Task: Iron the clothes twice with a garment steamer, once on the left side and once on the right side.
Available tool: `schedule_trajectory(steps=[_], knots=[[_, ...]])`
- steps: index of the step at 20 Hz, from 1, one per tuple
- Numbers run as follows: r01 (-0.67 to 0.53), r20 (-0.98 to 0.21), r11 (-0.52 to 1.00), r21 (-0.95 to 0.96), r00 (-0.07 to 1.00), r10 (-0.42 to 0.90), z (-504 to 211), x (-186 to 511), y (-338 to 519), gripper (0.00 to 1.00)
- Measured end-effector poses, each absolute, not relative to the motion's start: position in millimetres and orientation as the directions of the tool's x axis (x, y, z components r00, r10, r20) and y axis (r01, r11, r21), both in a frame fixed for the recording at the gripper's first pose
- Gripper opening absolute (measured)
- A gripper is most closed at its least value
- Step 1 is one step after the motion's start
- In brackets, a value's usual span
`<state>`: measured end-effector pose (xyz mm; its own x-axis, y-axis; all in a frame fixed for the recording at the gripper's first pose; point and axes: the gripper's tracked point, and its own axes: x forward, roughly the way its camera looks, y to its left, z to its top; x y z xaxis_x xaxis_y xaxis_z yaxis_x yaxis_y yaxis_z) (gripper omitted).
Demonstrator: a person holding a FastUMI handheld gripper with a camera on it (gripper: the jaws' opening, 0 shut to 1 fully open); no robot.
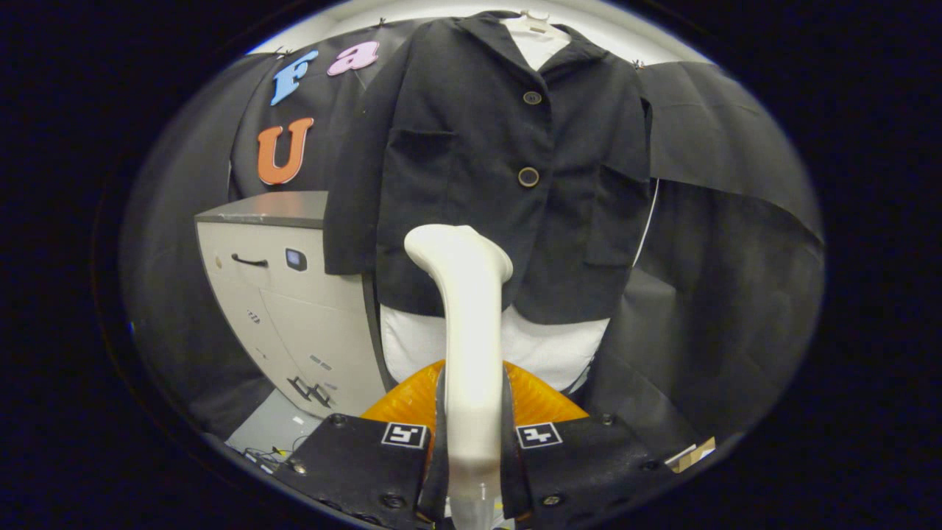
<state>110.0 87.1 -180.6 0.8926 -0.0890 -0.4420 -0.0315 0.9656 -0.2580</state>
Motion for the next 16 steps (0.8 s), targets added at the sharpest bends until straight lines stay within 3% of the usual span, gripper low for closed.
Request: schedule_trajectory(steps=[8,16], knots=[[-0.028,-0.503,0.964,-0.263,0.857,-0.112,-193,97,84,0.31],[0.027,-0.205,0.987,-0.159,0.977,-0.060,-9,89,67,0.31]])
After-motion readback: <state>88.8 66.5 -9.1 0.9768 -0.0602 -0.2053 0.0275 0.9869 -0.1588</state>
